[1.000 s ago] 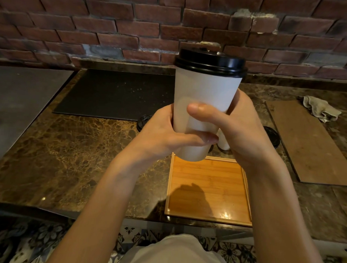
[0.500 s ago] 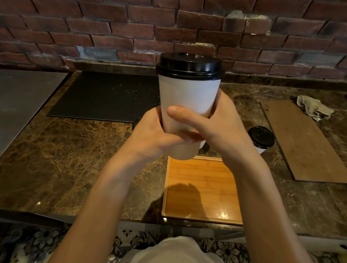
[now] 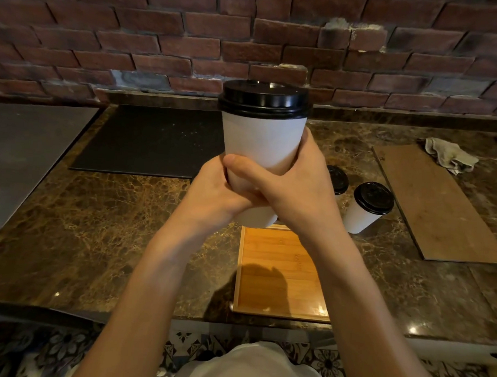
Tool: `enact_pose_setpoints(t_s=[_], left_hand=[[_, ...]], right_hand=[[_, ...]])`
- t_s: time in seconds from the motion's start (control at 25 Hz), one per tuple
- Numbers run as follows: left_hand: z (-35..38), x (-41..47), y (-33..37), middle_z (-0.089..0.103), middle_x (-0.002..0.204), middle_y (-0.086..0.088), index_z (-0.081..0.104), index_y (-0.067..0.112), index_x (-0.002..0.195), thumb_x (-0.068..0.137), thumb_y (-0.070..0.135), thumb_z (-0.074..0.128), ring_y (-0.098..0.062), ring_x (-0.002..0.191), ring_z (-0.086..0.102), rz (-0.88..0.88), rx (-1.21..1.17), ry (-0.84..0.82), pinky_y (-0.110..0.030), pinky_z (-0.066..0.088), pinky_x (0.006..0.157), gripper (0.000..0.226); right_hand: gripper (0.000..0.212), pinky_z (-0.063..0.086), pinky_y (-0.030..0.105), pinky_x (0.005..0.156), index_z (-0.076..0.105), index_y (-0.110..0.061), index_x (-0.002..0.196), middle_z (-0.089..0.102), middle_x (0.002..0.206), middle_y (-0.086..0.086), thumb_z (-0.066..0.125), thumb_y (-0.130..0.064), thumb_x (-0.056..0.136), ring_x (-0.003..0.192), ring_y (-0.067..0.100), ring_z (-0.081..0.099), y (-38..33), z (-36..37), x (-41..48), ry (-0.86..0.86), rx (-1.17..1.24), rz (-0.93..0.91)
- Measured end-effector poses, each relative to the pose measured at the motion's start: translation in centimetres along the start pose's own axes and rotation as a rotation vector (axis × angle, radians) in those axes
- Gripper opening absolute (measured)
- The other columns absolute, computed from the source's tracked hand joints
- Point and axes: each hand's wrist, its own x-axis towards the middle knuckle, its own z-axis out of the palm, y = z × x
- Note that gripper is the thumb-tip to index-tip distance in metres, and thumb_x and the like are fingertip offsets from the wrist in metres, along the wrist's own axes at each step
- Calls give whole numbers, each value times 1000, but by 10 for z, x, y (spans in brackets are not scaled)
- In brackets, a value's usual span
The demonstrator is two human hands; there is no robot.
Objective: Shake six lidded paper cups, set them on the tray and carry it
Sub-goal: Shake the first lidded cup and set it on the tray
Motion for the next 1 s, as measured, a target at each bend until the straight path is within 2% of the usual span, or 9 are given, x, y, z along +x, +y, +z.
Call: enact_pose_setpoints(t_s=[0.2,0.36,0.44,0.52,0.6,0.68,0.84,1.0], left_hand=[[-1,-1,3,70,99,8,61,18,111,63,19,80,-9,94,68,10,-23,-30,-18,54,74,52],[-2,-1,7,70,96,13,62,21,105,63,15,78,-8,93,67,33,-33,-92,-16,53,71,45],[-4,0,10,69,95,14,60,21,105,62,16,80,-8,94,66,25,-41,-129,-16,52,72,48],[-5,-1,11,69,102,7,60,18,112,62,21,82,-13,100,65,23,-60,-175,-25,55,81,56],[-5,-2,12,67,110,3,58,20,120,65,28,79,-16,105,64,22,-73,-206,-34,54,88,59],[-4,-2,12,66,113,4,57,24,121,66,30,78,-16,107,63,27,-74,-218,-35,54,90,60],[-3,0,9,67,106,7,59,27,113,67,23,81,-12,102,64,27,-43,-195,-25,54,84,52],[1,-1,7,68,91,18,60,28,103,65,19,78,-2,90,65,4,-23,-110,-11,49,67,43]], right_hand=[[75,58,23,74,48,-24,128,60,110,-12,86,-42,65,97,2,61,-2,-9,2,-49,93,0],[76,57,20,73,49,-25,127,61,108,-11,84,-41,62,95,-1,62,-2,-12,1,-82,134,3],[78,58,23,75,49,-23,128,63,110,-8,83,-41,60,98,3,64,-1,-14,2,-133,186,28],[80,59,29,79,51,-19,129,64,114,0,83,-38,59,102,12,66,1,-20,4,-220,261,50],[76,57,29,79,52,-16,128,65,114,4,84,-32,60,103,16,66,1,-25,6,-277,298,54],[77,56,29,79,53,-15,128,66,114,5,83,-33,59,104,17,66,2,-26,6,-301,315,62],[75,56,30,77,56,-16,124,67,109,4,77,-43,58,101,17,67,3,-22,4,-269,307,56],[76,59,31,76,53,-20,126,64,111,2,81,-44,60,101,14,66,1,-19,5,-233,209,67]])
